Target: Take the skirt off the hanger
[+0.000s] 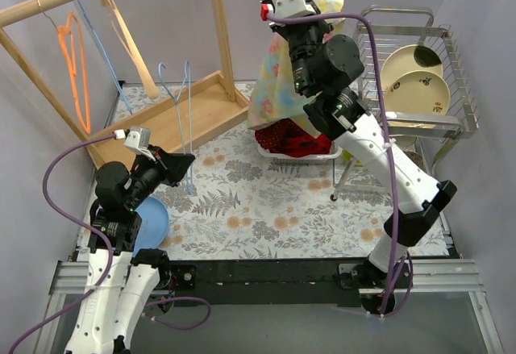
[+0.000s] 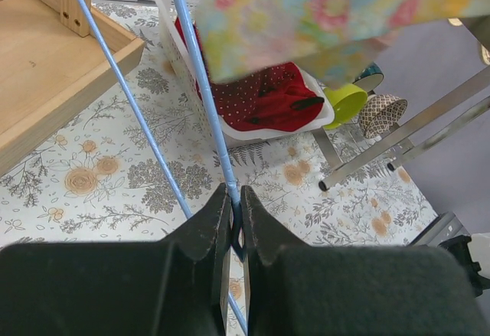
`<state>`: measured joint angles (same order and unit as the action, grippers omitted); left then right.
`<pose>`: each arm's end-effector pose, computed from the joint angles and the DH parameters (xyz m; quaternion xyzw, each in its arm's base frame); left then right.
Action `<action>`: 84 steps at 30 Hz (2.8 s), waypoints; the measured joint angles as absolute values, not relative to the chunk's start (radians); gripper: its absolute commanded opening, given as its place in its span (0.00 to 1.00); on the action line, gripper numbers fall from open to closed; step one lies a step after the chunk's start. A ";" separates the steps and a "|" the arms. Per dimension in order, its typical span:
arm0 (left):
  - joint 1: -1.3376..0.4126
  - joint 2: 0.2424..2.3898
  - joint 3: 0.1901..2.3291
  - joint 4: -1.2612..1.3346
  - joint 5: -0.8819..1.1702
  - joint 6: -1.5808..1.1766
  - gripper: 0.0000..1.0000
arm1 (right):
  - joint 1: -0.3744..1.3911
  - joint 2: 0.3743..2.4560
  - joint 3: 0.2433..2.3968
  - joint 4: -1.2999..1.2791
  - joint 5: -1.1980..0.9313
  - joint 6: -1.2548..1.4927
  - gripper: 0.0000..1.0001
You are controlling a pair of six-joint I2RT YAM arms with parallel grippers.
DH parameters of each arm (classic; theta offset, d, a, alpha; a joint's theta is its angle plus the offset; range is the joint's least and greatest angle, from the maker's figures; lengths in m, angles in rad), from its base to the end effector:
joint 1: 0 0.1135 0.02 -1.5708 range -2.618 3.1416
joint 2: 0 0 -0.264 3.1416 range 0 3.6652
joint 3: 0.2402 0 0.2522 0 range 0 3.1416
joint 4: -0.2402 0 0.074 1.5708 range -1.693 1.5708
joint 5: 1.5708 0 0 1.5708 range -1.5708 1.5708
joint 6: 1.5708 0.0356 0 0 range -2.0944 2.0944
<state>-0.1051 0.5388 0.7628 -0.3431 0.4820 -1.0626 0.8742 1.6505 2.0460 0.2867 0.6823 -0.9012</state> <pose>0.1213 -0.0294 0.3493 -0.1940 0.7176 -0.5043 0.4394 0.2244 0.2332 0.5905 -0.1235 0.4900 -0.1553 0.8489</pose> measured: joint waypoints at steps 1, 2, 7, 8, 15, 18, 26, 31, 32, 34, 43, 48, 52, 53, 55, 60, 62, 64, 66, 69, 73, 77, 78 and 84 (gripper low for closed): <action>-0.105 0.535 0.753 -0.334 0.482 -1.063 0.00 | 0.856 1.665 2.046 0.274 0.670 -0.883 0.01; -0.105 0.532 0.743 -0.321 0.482 -1.063 0.00 | 0.839 1.681 2.046 0.264 0.658 -0.864 0.01; -0.105 0.506 0.694 -0.271 0.483 -1.063 0.00 | 0.756 1.752 2.036 0.253 0.626 -0.811 0.01; -0.105 0.499 0.688 -0.263 0.483 -1.063 0.00 | 0.741 1.761 2.022 0.255 0.627 -0.808 0.01; -0.105 0.426 0.634 -0.207 0.482 -1.062 0.00 | 0.668 1.831 1.916 0.298 0.786 -0.892 0.01; -0.105 0.411 0.630 -0.200 0.480 -1.062 0.00 | 0.660 1.842 1.845 0.376 0.881 -1.001 0.01; -0.105 0.399 0.629 -0.190 0.479 -1.062 0.00 | 0.663 1.854 1.830 0.641 1.037 -1.287 0.01; -0.105 0.389 0.627 -0.189 0.479 -1.062 0.00 | 0.663 1.851 1.860 0.757 1.069 -1.409 0.01; -0.105 0.387 0.627 -0.189 0.479 -1.062 0.00 | 0.663 1.847 1.861 0.773 1.073 -1.427 0.01; -0.105 0.386 0.627 -0.187 0.479 -1.062 0.00 | 0.663 1.840 1.861 0.799 1.073 -1.457 0.01; -0.105 0.386 0.627 -0.186 0.479 -1.062 0.00 | 0.679 1.794 1.765 0.793 1.006 -1.385 0.01; -0.105 0.385 0.627 -0.186 0.479 -1.062 0.00 | 0.692 1.827 1.753 0.543 0.933 -1.120 0.01; -0.105 0.384 0.627 -0.186 0.479 -1.062 0.00 | 0.699 1.906 1.765 0.318 0.870 -0.888 0.01; -0.105 0.384 0.627 -0.186 0.479 -1.062 0.00 | 0.699 1.922 1.765 0.270 0.853 -0.838 0.01; -0.105 0.384 0.627 -0.186 0.479 -1.062 0.00 | 0.697 1.958 1.761 0.149 0.794 -0.709 0.01; -0.105 0.384 0.627 -0.186 0.479 -1.062 0.00 | 0.671 1.979 1.678 -0.058 0.618 -0.395 0.01; -0.107 0.384 0.627 -0.186 0.479 -1.061 0.00 | 0.640 1.979 1.629 -0.099 0.533 -0.281 0.01; -0.109 0.384 0.627 -0.186 0.479 -1.059 0.00 | 0.602 1.978 1.565 -0.109 0.466 -0.184 0.01; -0.112 0.383 0.627 -0.186 0.478 -1.058 0.00 | 0.573 1.977 1.501 -0.097 0.408 -0.108 0.01; -0.113 0.382 0.627 -0.186 0.477 -1.055 0.00 | 0.551 1.975 1.445 -0.040 0.353 -0.029 0.01; -0.113 0.382 0.627 -0.186 0.472 -1.052 0.00 | 0.549 1.975 1.441 -0.019 0.311 0.025 0.21; -0.115 0.382 0.627 -0.187 0.465 -1.051 0.00 | 0.543 1.972 1.459 -0.045 0.292 0.059 0.52; -0.115 0.382 0.627 -0.187 0.462 -1.051 0.00 | 0.543 1.967 1.469 -0.060 0.289 0.059 0.58; -0.115 0.371 0.615 -0.187 0.452 -1.050 0.00 | 0.544 1.870 1.546 -0.276 0.288 0.076 0.68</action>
